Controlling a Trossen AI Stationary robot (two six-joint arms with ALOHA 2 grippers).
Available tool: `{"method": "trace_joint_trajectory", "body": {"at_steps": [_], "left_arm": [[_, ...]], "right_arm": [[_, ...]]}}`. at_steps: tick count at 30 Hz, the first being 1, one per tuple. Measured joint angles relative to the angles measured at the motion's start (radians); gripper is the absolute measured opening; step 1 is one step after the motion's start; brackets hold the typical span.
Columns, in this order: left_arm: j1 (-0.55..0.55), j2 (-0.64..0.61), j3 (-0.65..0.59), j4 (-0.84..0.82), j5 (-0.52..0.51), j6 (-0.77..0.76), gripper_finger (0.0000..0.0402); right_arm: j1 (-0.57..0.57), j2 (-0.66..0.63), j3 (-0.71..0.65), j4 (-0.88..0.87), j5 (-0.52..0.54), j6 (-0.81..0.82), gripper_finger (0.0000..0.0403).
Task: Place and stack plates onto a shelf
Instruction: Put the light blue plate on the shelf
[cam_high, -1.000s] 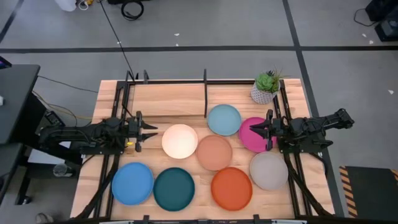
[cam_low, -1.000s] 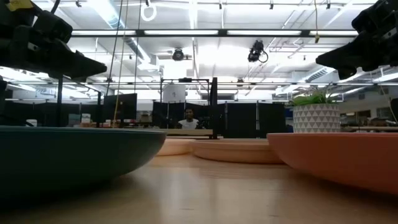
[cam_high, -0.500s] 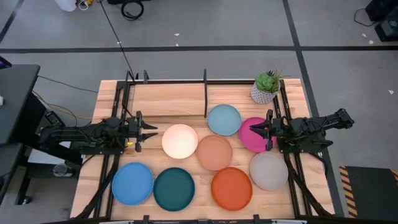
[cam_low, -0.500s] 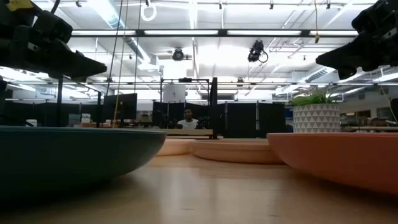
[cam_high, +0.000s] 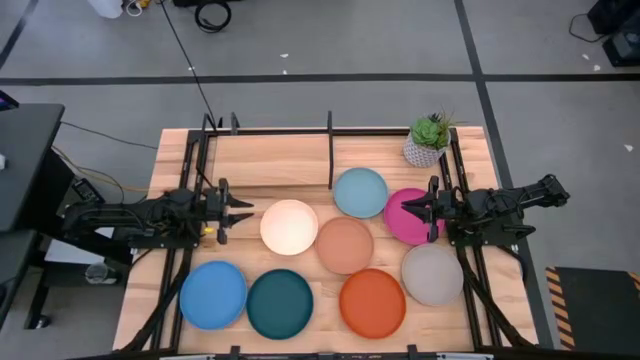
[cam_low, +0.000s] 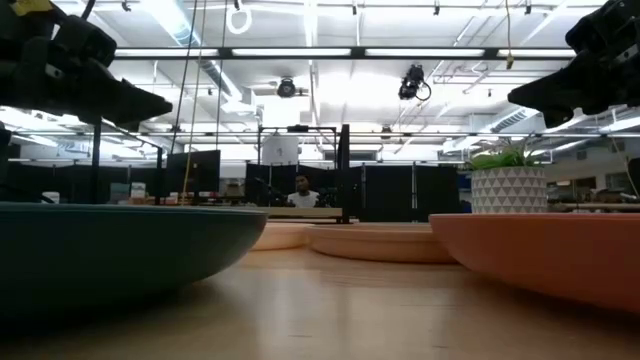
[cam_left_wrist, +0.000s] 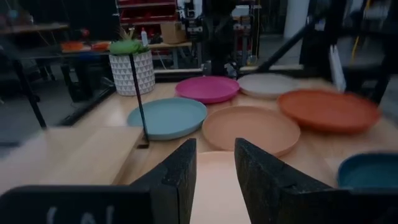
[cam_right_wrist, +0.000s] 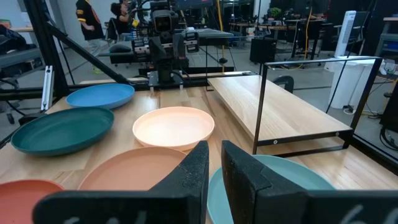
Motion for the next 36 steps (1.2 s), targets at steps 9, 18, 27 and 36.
{"method": "trace_joint_trajectory", "body": {"at_steps": [9, 18, 27, 36], "left_arm": [[-0.001, 0.000, 0.000, 0.055, 0.091, -0.178, 0.0117], [-0.002, 0.000, 0.000, 0.321, 0.426, -0.068, 0.0117], [-0.001, 0.053, 0.000, 0.298, 0.261, -0.027, 0.0117], [-0.001, 0.232, 0.000, 0.482, 0.198, -0.085, 0.0117]], "right_arm": [[-0.002, 0.000, 0.000, 0.004, 0.042, -0.104, 0.0050], [-0.002, 0.000, 0.000, 0.241, 0.025, -0.022, 0.0050], [-0.032, 0.093, 0.030, 0.311, 0.084, -0.031, 0.0050], [-0.108, 0.454, 0.138, 0.252, 0.050, -0.013, 0.0047]]}}
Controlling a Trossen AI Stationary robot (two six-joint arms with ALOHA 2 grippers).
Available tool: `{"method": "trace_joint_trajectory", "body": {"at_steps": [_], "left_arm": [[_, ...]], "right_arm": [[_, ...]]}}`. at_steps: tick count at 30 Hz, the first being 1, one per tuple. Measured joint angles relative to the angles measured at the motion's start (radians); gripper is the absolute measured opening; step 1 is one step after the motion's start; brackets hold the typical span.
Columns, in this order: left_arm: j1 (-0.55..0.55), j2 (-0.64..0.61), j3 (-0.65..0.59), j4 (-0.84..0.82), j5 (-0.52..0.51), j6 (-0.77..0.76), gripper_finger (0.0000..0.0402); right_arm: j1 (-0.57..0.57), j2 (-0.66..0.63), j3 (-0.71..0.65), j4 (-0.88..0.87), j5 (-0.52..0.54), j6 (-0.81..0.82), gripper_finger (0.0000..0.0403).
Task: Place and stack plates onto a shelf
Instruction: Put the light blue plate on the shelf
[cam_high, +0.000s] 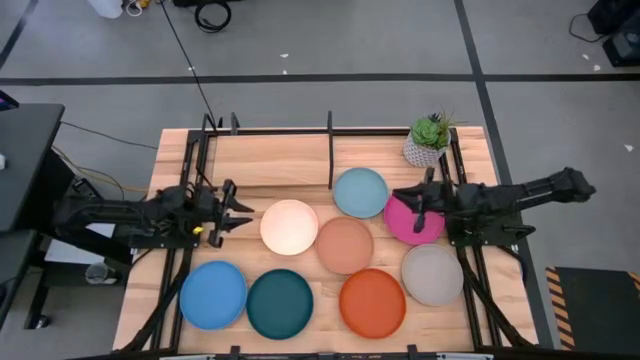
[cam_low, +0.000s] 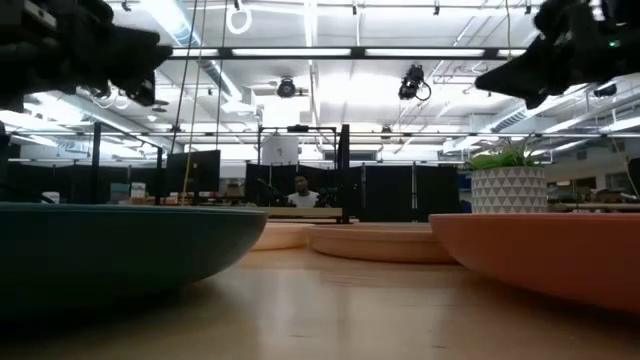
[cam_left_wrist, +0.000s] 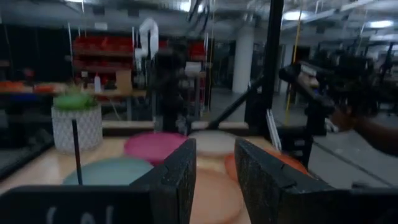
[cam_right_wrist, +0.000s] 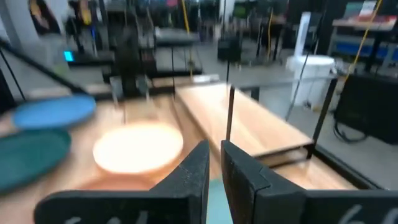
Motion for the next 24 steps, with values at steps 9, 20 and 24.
{"method": "trace_joint_trajectory", "body": {"at_steps": [9, 20, 24], "left_arm": [[0.000, 0.183, 0.000, 0.093, -0.075, -0.032, 0.0117], [0.000, 0.293, 0.000, 0.220, -0.080, -0.002, 0.0117], [0.000, 0.292, 0.000, 0.254, -0.080, 0.011, 0.0117]], "right_arm": [[-0.030, 0.398, 0.151, -0.150, -0.006, 0.020, 0.0048], [-0.063, 0.800, 0.460, -0.476, -0.080, 0.041, 0.0084], [-0.072, 0.924, 0.547, -0.582, -0.083, 0.010, 0.0109]]}}
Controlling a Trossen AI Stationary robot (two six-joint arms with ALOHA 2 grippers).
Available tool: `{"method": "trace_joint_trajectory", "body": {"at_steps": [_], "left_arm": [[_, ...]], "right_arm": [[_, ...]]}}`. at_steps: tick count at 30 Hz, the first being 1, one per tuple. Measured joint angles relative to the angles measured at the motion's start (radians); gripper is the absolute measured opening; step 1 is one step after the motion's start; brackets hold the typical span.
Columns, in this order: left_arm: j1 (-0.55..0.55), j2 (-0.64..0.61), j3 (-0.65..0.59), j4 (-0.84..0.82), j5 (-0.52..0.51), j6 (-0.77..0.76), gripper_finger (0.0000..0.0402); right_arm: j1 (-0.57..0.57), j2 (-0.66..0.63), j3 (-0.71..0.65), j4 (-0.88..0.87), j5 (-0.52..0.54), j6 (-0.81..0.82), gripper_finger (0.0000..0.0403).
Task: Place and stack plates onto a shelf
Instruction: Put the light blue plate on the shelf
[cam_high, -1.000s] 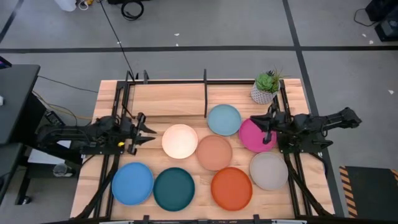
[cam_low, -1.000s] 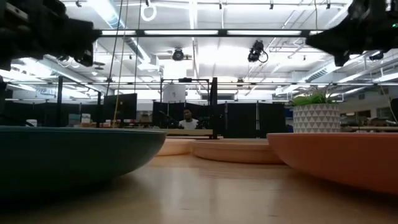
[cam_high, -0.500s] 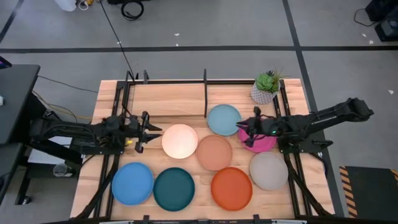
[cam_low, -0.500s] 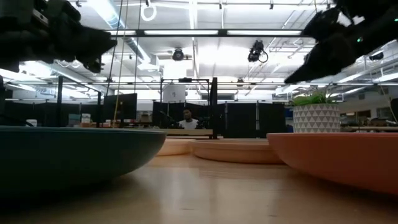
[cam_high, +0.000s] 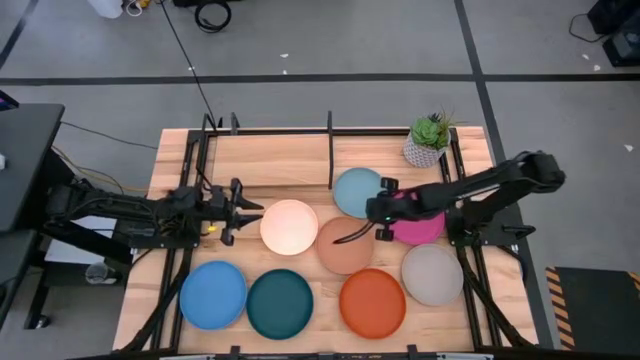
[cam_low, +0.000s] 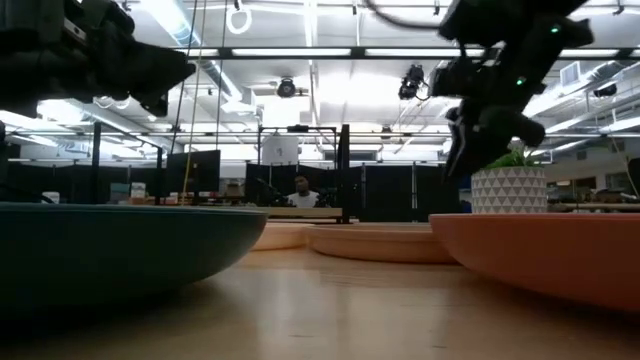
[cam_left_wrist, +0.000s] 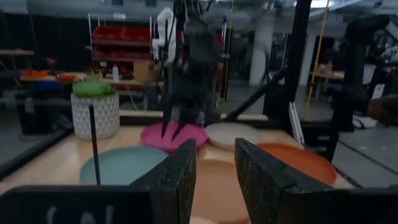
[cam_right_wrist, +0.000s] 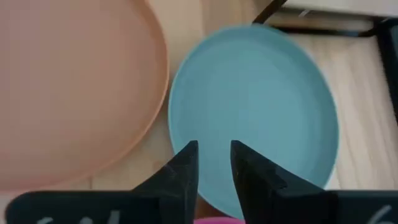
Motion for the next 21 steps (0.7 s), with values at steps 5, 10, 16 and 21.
{"method": "trace_joint_trajectory", "body": {"at_steps": [5, 10, 16, 21], "left_arm": [[0.000, 0.000, 0.000, 0.019, 0.000, 0.003, 0.0117], [0.000, 0.000, 0.000, 0.019, -0.017, 0.044, 0.0117], [0.000, 0.000, 0.000, 0.021, -0.127, 0.102, 0.0117], [0.002, 0.000, 0.000, 0.021, -0.166, 0.145, 0.0117]], "right_arm": [[0.000, 0.112, 0.069, -0.054, -0.004, -0.047, 0.0149], [-0.003, 0.199, 0.081, -0.064, -0.021, -0.112, 0.0181], [-0.025, 0.263, 0.081, -0.076, -0.003, -0.152, 0.0172], [-0.062, 0.265, 0.081, -0.076, -0.049, -0.155, 0.0130]]}}
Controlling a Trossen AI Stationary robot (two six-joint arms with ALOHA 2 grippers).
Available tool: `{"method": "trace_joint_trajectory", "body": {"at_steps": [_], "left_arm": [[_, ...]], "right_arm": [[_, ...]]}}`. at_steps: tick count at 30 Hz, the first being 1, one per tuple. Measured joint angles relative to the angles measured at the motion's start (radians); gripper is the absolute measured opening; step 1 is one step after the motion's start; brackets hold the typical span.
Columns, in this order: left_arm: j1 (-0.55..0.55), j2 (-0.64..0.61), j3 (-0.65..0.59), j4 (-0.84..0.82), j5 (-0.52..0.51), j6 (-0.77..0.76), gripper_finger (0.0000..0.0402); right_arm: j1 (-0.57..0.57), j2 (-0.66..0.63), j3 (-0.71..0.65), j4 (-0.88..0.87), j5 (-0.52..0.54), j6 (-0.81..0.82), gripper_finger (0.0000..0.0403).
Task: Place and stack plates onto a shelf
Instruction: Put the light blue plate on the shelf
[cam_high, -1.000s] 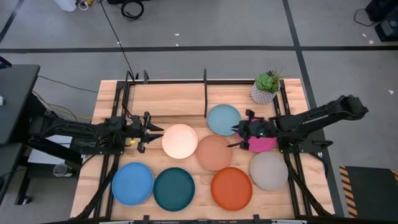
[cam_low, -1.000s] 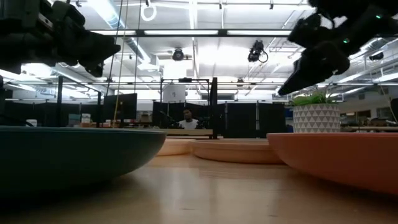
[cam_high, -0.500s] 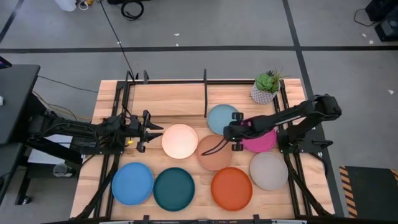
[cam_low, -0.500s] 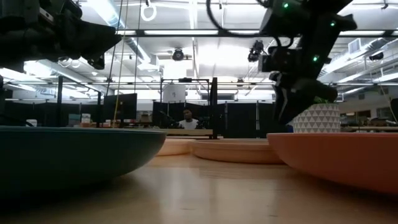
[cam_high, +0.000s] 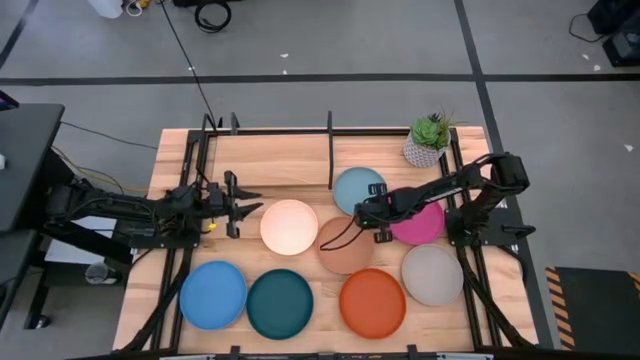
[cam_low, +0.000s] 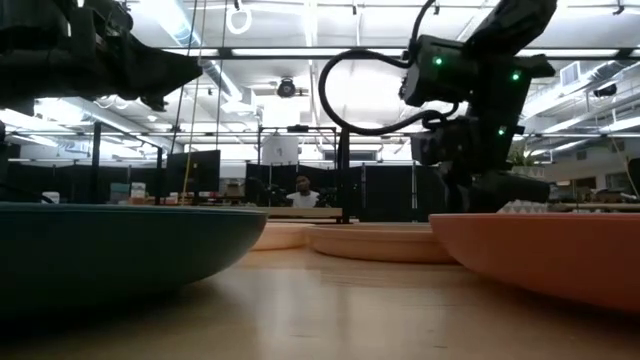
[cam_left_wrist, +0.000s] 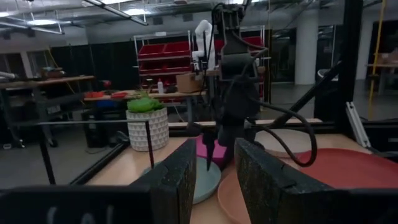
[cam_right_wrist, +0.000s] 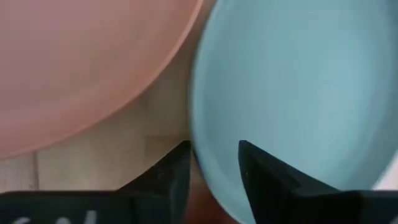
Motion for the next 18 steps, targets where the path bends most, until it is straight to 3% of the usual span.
{"method": "trace_joint_trajectory", "body": {"at_steps": [5, 10, 18], "left_arm": [[0.000, 0.000, 0.000, -0.001, 0.000, 0.047, 0.0117], [0.000, 0.000, 0.000, -0.002, 0.000, 0.068, 0.0117], [0.000, 0.000, 0.000, -0.002, 0.000, 0.073, 0.0117]], "right_arm": [[-0.045, -0.001, 0.000, 0.001, -0.083, -0.005, 0.0078], [-0.075, -0.001, 0.000, 0.003, -0.093, -0.042, 0.0039], [-0.100, -0.002, 0.007, -0.002, -0.115, -0.076, 0.0020]]}}
